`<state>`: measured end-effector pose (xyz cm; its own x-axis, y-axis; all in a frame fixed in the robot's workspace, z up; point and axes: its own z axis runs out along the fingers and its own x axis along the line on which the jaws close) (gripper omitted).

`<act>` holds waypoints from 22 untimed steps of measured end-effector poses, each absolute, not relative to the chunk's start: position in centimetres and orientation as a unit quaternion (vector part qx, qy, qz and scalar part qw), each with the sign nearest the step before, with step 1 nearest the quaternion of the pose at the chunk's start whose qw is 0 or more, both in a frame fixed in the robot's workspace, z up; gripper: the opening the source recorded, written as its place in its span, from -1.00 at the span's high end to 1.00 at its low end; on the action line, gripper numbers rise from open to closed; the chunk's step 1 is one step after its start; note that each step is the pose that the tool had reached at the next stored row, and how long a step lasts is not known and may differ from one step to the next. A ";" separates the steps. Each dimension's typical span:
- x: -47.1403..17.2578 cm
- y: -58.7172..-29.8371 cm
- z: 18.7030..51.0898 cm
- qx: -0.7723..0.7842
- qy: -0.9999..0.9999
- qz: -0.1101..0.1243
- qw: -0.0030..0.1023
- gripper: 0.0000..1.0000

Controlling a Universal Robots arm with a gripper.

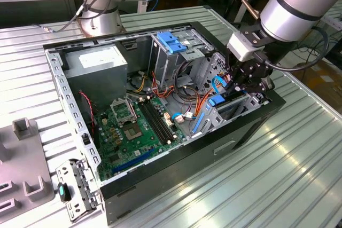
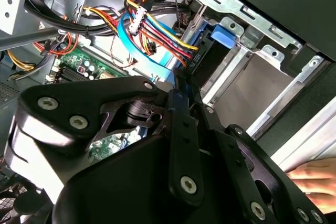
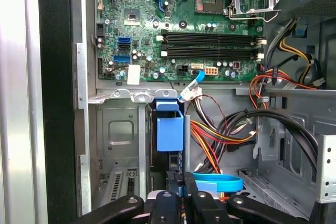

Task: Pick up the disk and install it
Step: 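Insert the second disk wire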

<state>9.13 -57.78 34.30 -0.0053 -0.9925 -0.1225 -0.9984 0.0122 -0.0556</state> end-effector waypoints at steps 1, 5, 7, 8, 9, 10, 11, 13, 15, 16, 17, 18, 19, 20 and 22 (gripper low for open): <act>9.1 -57.8 34.2 -0.702 0.709 0.024 0.063 0.68; 9.1 -57.8 34.2 -0.702 0.709 0.024 0.064 0.68; 9.1 -57.8 34.2 -0.702 0.709 0.024 0.064 0.68; 9.1 -57.8 34.2 -0.702 0.709 0.024 0.064 0.68; 9.1 -57.8 34.2 -0.702 0.709 0.024 0.064 0.65; 9.1 -57.8 34.2 -0.702 0.709 0.024 0.064 0.65; 9.1 -57.8 34.3 -0.702 0.709 0.024 0.064 0.65; 9.1 -57.8 35.4 -0.702 0.709 0.024 0.064 0.53; 9.1 -57.8 35.7 -0.702 0.709 0.024 0.064 0.53; 9.1 -57.8 35.7 -0.702 0.709 0.024 0.064 0.53; 9.1 -57.8 35.7 -0.702 0.709 0.024 0.064 0.56; 9.1 -57.8 35.7 -0.702 0.709 0.024 0.063 0.56; 9.1 -57.8 35.7 -0.702 0.709 0.024 0.063 0.69; 9.1 -57.8 35.7 -0.702 0.709 0.024 0.063 0.79; 9.1 -57.8 35.7 -0.702 0.709 0.023 0.063 0.79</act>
<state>9.14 -57.83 35.70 -0.0053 -0.9924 -0.1226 -0.9984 0.0122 -0.0556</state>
